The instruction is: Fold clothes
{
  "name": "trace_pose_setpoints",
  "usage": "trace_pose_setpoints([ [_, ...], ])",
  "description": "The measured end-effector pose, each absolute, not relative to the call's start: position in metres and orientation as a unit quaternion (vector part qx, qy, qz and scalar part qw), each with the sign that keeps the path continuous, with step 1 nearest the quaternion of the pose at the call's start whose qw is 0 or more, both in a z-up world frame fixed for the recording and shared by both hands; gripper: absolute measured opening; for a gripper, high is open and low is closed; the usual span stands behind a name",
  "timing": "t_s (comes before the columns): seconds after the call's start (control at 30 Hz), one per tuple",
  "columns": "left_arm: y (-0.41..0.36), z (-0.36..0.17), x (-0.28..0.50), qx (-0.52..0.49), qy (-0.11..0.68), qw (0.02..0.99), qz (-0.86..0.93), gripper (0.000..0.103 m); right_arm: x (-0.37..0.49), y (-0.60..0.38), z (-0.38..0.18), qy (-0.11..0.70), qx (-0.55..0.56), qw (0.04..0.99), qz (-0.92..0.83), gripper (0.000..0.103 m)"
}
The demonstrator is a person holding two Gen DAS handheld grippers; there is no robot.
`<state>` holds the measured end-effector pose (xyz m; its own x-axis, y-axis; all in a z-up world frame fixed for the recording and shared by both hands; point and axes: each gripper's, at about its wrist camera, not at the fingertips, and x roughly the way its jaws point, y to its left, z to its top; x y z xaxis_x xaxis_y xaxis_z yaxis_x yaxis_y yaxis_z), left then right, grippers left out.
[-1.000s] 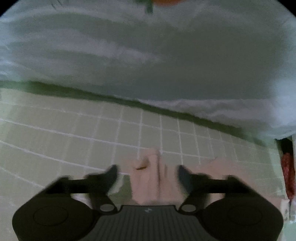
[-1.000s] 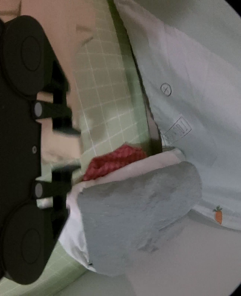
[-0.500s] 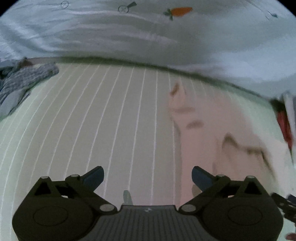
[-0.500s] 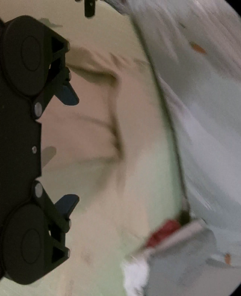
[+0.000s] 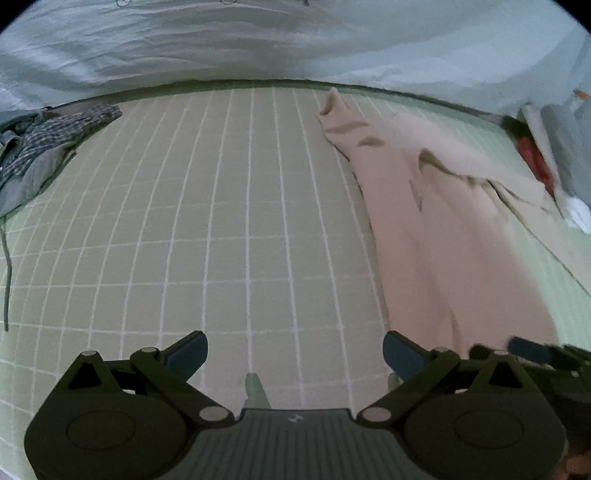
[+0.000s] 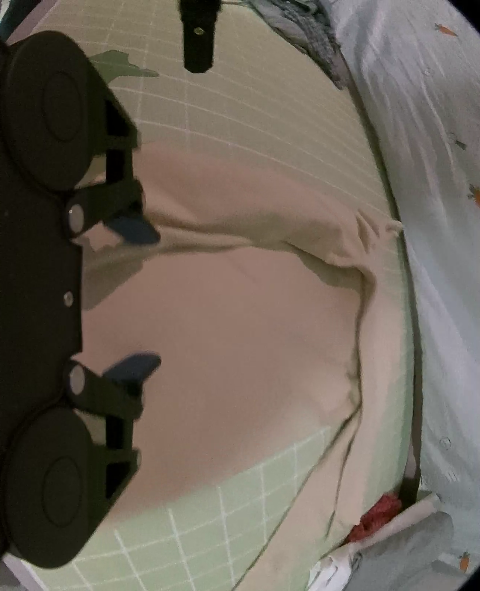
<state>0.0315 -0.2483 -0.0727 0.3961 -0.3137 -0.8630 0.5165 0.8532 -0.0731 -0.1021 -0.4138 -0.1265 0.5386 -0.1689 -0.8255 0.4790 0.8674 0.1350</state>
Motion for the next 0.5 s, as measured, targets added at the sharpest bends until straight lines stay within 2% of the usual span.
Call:
trace_pose_setpoints([
  [0.17, -0.230, -0.068, 0.029, 0.110, 0.481, 0.830, -0.260, 0.100, -0.104, -0.399, -0.125, 0.429, 0.199, 0.861, -0.188, 0.051],
  [0.23, -0.223, -0.067, 0.029, 0.113, 0.480, 0.830, -0.263, 0.100, -0.104, -0.394, -0.126, 0.428, 0.205, 0.859, -0.193, 0.048],
  [0.37, -0.208, -0.065, 0.034, 0.117, 0.478, 0.831, -0.261, 0.100, -0.102, -0.386, -0.129, 0.443, 0.198, 0.844, -0.227, 0.020],
  [0.4, -0.205, -0.063, 0.036, 0.116, 0.477, 0.832, -0.260, 0.100, -0.103, -0.384, -0.128, 0.443, 0.201, 0.842, -0.232, 0.004],
  [0.5, -0.195, -0.061, 0.040, 0.109, 0.475, 0.834, -0.258, 0.100, -0.110, -0.374, -0.114, 0.425, 0.196, 0.847, -0.251, 0.002],
])
